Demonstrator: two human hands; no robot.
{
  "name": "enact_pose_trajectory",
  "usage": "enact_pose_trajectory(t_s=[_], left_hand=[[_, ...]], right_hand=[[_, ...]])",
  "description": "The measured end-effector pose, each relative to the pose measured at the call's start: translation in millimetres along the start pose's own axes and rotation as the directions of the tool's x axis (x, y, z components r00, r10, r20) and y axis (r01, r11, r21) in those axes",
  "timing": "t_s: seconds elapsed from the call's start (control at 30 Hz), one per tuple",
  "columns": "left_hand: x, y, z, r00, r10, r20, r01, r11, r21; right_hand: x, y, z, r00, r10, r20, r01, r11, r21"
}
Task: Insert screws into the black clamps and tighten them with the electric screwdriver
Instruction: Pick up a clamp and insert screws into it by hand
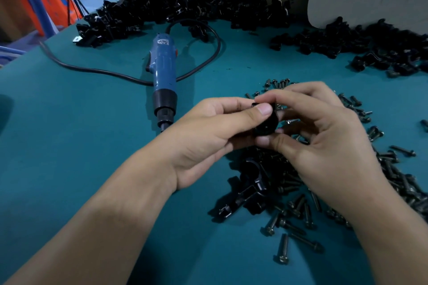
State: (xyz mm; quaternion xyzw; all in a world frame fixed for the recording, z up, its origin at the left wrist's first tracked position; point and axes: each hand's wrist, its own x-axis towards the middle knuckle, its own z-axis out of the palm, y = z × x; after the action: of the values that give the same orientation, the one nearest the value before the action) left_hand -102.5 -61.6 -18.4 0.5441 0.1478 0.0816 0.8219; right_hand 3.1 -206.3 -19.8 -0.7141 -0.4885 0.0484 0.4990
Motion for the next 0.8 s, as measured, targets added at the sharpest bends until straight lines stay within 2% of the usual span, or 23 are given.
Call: enact_pose_trajectory(t_s=[0.07, 0.2, 0.8], left_hand=[[-0.6, -0.4, 0.7, 0.999, -0.003, 0.033, 0.003, 1.0, 0.012], [-1.3, -1.0, 0.4, 1.0, -0.025, -0.001, 0.025, 0.999, 0.02], [-3.5, 1.4, -2.7, 0.999, -0.04, 0.03, 0.039, 0.999, 0.014]], right_hand=[[0.1, -1.0, 1.3, 1.0, -0.011, 0.011, 0.011, 1.0, -0.024], [-0.1, -2.3, 0.9, 1.0, 0.003, 0.021, -0.002, 0.998, -0.06], [-2.4, -10.2, 5.5, 1.0, -0.015, 0.013, 0.015, 0.999, -0.044]])
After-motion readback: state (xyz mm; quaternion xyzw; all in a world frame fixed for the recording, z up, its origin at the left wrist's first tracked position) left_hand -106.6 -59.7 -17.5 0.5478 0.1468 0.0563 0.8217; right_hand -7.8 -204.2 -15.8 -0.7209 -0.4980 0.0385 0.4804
